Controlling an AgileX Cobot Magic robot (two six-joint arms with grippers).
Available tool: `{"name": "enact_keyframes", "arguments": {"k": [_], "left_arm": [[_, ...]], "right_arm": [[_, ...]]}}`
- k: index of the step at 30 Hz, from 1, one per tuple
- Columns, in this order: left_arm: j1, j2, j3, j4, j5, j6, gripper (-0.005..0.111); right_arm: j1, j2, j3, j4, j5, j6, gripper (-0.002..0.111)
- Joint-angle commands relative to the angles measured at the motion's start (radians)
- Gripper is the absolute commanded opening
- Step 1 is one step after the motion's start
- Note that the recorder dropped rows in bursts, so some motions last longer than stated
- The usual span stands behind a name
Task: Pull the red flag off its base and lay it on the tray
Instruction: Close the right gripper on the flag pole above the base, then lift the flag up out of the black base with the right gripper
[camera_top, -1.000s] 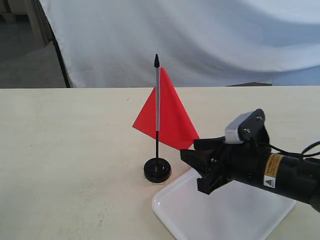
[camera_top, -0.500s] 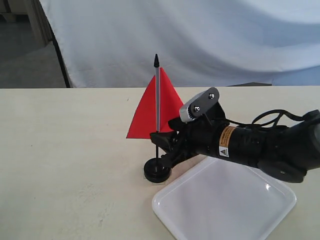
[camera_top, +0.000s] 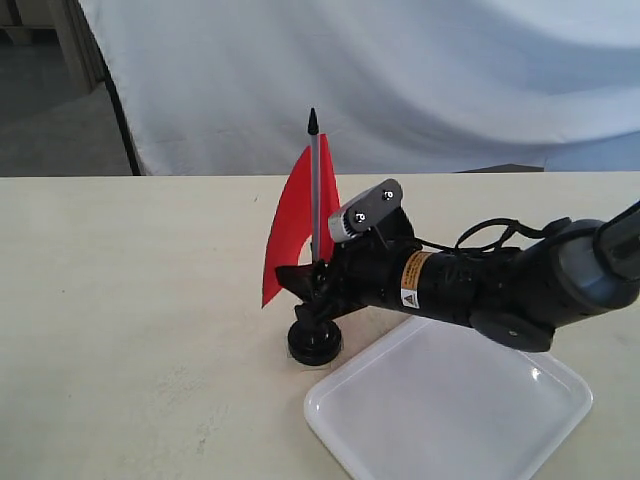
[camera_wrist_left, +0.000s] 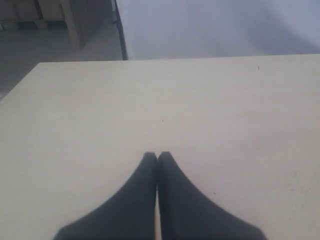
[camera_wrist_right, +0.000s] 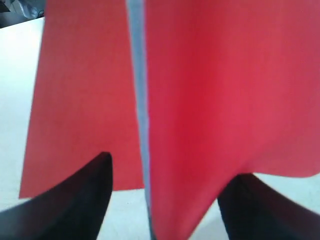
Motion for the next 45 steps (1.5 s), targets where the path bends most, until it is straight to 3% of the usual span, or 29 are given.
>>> {"name": "enact_keyframes", "arguments": {"k": [1,4,5,15,31,41,43,45], "left_arm": [[-0.003,-0.003,0.002,0.003,-0.005,-0.006,0.000],[-0.003,-0.003,0.002,0.003,-0.005,-0.006,0.000],[-0.003,-0.003,0.002,0.003,-0.005,-0.006,0.000],[-0.003,-0.003,0.002,0.003,-0.005,-0.006,0.000],[-0.003,-0.003,0.002,0.003,-0.005,-0.006,0.000],[-0.003,-0.003,0.002,0.003,-0.005,-0.006,0.000],[-0.003,-0.003,0.002,0.003,-0.005,-0.006,0.000],[-0.003,-0.003,0.002,0.003,-0.005,-0.006,0.000]], "right_arm": [[-0.001,0.006,-0.007,0.002,-0.003,0.003,0.044],[-0.001,-0.007,-0.005,-0.039,-0.003,0.003,0.001],[-0.001,-0.014,-0.005,-0.051,-0.003,0.005,0.000],[-0.002,-0.105,-0.005,-0.055,0.088,0.032,-0.001],[-0.002,-0.442,-0.005,-0.440,0.769,0.250,-0.001],[-0.002,-0.468,-0.005,-0.379,1.247,0.164,-0.001],[-0.002,-0.468,-0.005,-0.295,1.274,0.047,-0.001],[-0.002,-0.468,-0.005,-0.117,1.283,-0.225,-0.001]]}}
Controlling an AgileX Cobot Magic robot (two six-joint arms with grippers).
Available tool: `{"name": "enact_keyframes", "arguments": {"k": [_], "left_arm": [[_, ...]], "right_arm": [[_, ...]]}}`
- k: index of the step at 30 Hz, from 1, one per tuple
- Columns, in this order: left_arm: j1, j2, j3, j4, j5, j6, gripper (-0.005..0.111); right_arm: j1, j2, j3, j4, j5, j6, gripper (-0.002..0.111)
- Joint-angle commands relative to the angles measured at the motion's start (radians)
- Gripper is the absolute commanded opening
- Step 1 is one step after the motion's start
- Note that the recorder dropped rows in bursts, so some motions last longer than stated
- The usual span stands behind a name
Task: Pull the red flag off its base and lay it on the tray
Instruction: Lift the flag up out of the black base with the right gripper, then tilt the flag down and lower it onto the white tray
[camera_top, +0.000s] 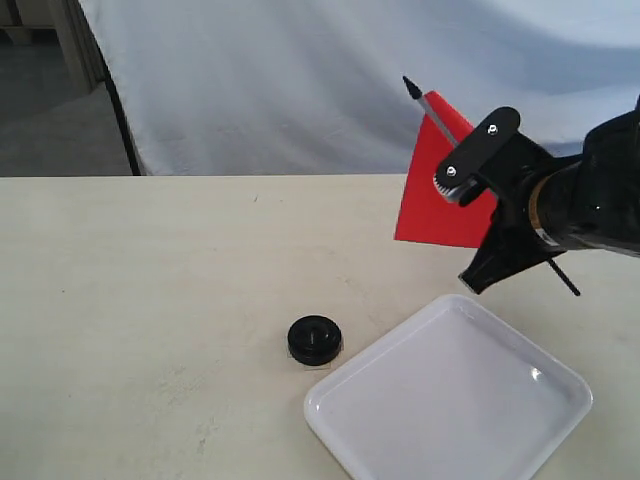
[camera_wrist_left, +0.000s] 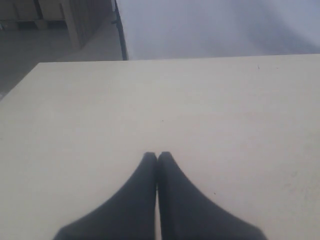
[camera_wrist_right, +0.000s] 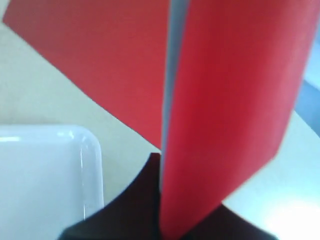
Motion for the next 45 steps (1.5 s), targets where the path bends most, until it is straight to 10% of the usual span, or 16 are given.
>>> {"name": "enact_keyframes", "arguments": {"k": [1,11,45], "left_arm": [[-0.003,-0.003,0.002,0.003,-0.005,-0.006,0.000],[-0.003,-0.003,0.002,0.003,-0.005,-0.006,0.000],[-0.003,-0.003,0.002,0.003,-0.005,-0.006,0.000]], "right_arm": [[-0.002,-0.006,-0.001,0.330,0.054,-0.480,-0.001],[-0.004,0.037,-0.003,0.742,0.178,-1.425,-0.001],[0.094,0.299,0.005,0.336,0.089,-1.415,0.000]]}}
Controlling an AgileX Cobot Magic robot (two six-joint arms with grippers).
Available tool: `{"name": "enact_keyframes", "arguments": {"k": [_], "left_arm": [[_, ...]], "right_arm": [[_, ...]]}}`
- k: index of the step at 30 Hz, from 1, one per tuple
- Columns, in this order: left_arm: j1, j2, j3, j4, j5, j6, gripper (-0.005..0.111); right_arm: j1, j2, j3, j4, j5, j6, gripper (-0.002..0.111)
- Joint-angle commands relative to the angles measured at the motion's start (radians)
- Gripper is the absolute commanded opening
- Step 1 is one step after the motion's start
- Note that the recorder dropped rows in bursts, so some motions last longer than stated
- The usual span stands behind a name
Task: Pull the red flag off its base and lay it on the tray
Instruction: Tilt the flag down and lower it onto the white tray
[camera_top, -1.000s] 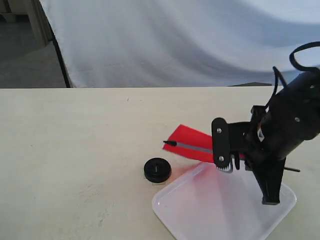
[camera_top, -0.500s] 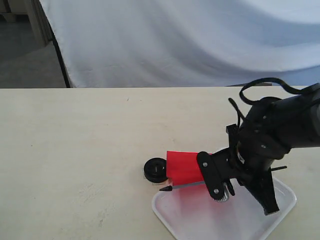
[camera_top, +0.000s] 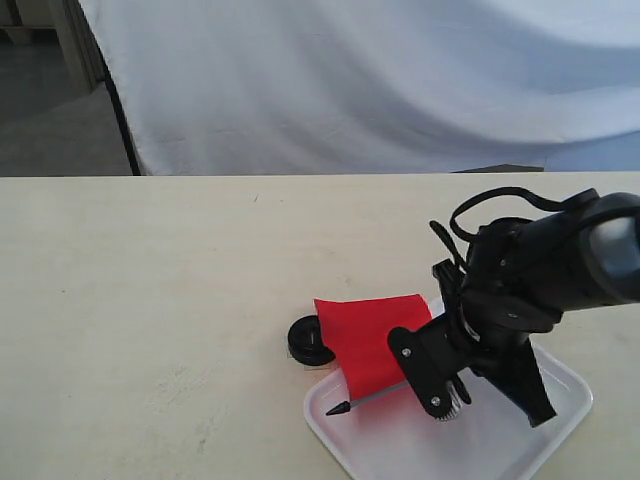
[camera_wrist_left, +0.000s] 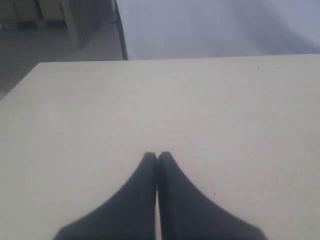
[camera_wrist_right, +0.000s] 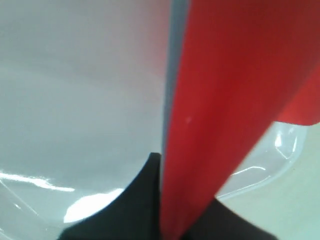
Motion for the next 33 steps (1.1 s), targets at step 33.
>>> {"name": "enact_keyframes", "arguments": {"k": [33], "left_arm": [[-0.003,-0.003,0.002,0.003,-0.005,-0.006,0.000]], "right_arm": [[0.001,-0.297,0.081,0.351,0.322,-0.370,-0.001]]}}
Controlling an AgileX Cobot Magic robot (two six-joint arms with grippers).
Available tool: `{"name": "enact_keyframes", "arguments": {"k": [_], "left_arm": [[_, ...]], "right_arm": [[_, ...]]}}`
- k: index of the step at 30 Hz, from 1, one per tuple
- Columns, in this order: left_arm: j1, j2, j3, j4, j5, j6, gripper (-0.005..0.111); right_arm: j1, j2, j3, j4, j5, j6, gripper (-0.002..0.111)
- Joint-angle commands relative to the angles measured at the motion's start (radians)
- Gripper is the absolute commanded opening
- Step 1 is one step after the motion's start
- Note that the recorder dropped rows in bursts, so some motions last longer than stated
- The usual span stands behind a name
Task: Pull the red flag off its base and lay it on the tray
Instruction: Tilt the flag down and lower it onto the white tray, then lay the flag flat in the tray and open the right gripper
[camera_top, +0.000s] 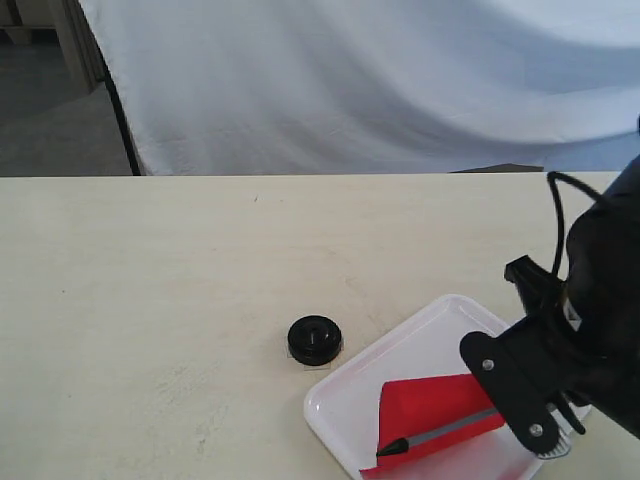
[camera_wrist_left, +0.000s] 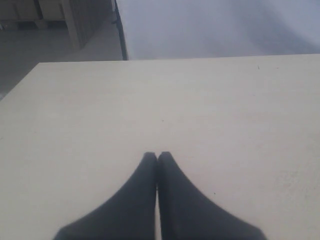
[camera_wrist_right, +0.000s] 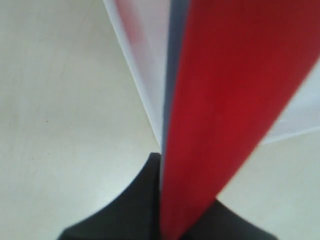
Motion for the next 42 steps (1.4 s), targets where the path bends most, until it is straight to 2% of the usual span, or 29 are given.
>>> {"name": "enact_keyframes", "arguments": {"k": [1,6,9,15,17,23,26,35,42], "left_arm": [[-0.003,-0.003,0.002,0.003,-0.005,-0.006,0.000],[-0.003,-0.003,0.002,0.003,-0.005,-0.006,0.000],[-0.003,-0.003,0.002,0.003,-0.005,-0.006,0.000],[-0.003,-0.003,0.002,0.003,-0.005,-0.006,0.000],[-0.003,-0.003,0.002,0.003,-0.005,-0.006,0.000],[-0.003,-0.003,0.002,0.003,-0.005,-0.006,0.000],[-0.003,-0.003,0.002,0.003,-0.005,-0.006,0.000],[-0.003,-0.003,0.002,0.003,-0.005,-0.006,0.000],[-0.003,-0.003,0.002,0.003,-0.005,-0.006,0.000]], "right_arm": [[0.001,0.127,0.002,-0.021,-0.093,0.010,-0.001],[0.001,0.253,0.002,-0.170,-0.233,0.164,-0.001],[0.001,0.309,0.002,-0.244,-0.272,0.171,-0.001],[0.001,0.364,0.002,-0.257,-0.330,0.171,0.000],[0.001,0.364,0.002,-0.257,-0.350,0.171,0.006],[0.001,0.369,0.002,-0.255,-0.405,0.181,0.041],[0.001,0.369,0.002,-0.255,-0.405,0.207,0.050],[0.001,0.296,0.002,-0.250,-0.274,0.276,0.051],[0.001,0.192,0.002,-0.195,-0.254,0.283,0.050]]}}
